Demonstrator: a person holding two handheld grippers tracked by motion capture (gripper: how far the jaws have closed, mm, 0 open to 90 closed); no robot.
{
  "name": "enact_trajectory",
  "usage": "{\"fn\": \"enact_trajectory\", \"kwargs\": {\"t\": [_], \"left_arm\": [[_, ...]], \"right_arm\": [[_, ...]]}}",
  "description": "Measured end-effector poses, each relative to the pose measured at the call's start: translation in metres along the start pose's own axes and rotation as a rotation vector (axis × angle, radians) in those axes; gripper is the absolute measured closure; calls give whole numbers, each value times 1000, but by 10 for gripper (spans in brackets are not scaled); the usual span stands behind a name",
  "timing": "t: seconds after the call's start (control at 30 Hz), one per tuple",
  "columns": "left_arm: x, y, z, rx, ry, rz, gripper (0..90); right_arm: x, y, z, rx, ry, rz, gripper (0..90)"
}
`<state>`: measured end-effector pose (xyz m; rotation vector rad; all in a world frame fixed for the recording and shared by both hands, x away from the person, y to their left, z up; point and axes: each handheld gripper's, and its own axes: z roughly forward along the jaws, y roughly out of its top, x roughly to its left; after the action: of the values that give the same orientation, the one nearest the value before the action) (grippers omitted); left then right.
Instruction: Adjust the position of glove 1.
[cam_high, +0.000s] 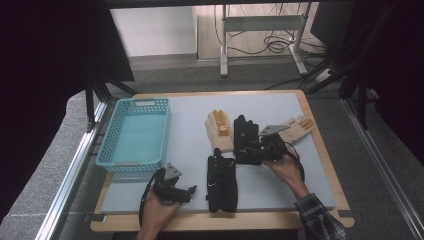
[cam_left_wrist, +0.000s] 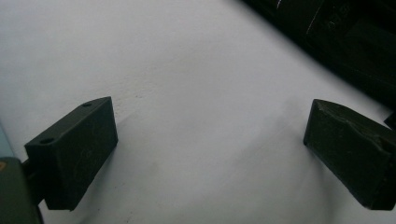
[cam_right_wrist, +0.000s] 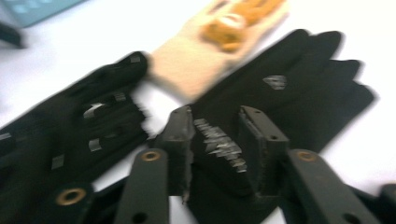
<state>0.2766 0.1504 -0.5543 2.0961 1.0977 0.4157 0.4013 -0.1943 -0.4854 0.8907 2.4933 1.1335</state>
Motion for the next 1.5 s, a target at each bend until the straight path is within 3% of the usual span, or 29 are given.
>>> {"fn": "enact_trajectory", "kwargs": {"t": [0.1,0.2,0.27,0.3,0.33,0.53,0.6,0.77,0.97,1.23,1.5], "left_arm": [[0,0,0,0,-1,0,31],[0,0,0,2,0,1,32],[0,0,0,2,0,1,32],[0,0,0,2,0,0,32],[0,0,0,2,0,0,32],[0,0,0,1,-1,0,32],[0,0,0,1,-1,1,32],[0,0,0,1,-1,1,32],[0,0,0,2,0,1,32],[0,0,0,2,-1,0,32],[0,0,0,2,-1,0,32]], "right_arm": [[-14,4,5,5,-26,18,696],[-24,8,14,18,-40,30,687],[-27,10,22,28,-50,34,605],[-30,11,30,43,-62,30,515],[-30,11,30,43,-62,30,515],[-39,12,55,85,-91,32,321],[-40,10,63,122,-112,30,299],[-33,9,62,124,-138,51,476],[-25,9,61,119,-128,76,724],[-28,8,56,95,-105,114,759],[-30,17,17,10,-109,160,757]]}}
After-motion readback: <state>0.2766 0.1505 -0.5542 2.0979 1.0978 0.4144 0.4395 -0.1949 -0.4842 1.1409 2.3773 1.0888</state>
